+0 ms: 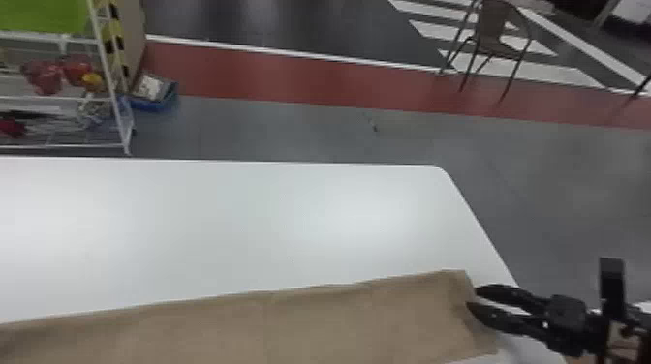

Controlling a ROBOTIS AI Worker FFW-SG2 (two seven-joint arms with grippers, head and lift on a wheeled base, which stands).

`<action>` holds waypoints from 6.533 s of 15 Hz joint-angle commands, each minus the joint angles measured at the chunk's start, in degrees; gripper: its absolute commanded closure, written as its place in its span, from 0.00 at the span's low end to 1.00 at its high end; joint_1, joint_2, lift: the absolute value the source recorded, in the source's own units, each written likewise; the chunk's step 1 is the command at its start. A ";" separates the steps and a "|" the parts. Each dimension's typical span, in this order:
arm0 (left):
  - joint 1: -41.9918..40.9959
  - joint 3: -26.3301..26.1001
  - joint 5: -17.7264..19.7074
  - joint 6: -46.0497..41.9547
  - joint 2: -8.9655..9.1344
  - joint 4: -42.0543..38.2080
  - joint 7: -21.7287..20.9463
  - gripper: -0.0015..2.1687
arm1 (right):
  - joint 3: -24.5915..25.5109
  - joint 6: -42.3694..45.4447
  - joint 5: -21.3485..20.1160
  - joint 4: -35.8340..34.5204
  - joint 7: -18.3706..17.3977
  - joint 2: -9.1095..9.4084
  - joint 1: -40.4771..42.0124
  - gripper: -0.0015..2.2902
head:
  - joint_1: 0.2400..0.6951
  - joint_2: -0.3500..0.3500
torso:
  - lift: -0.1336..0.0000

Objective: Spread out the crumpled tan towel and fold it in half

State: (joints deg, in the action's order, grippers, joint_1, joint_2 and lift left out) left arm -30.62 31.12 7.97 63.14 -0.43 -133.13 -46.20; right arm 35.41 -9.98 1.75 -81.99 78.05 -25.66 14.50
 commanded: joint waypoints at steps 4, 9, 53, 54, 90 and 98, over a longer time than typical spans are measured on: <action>0.47 0.08 -0.59 3.45 -0.71 -0.03 -2.05 0.73 | 0.01 0.17 0.01 -0.01 0.28 0.00 0.00 0.30 | 1.00 0.12 | 0.09; 1.70 0.78 -0.23 9.42 -1.24 -0.64 -3.46 0.79 | 0.01 0.00 0.45 -0.01 0.28 -0.18 0.00 0.30 | 1.00 0.08 | 0.09; 10.84 2.54 -2.78 19.09 -4.23 3.58 -2.32 0.67 | 0.19 -1.58 0.36 1.83 0.28 -2.64 -1.32 0.24 | 1.00 0.13 | 0.09; 10.93 2.54 -2.69 19.09 -4.23 3.58 -2.23 0.67 | 0.10 -1.58 0.01 1.92 0.28 -2.64 -1.32 0.20 | 1.00 0.14 | 0.09; 11.37 2.37 -1.99 19.09 -4.40 2.43 -2.14 0.85 | 4.14 -4.75 3.09 3.42 0.28 -2.55 -2.37 0.61 | 1.00 0.07 | 0.09; 11.90 0.26 -4.45 18.39 -4.58 3.40 -0.73 0.83 | 3.00 -2.29 1.42 4.73 0.28 -1.85 -3.60 0.58 | 1.00 0.10 | 0.09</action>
State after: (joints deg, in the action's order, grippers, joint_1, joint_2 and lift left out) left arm -18.81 31.78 3.96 81.72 -5.00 -129.88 -47.09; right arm 38.50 -13.07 3.46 -77.50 78.05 -27.52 10.91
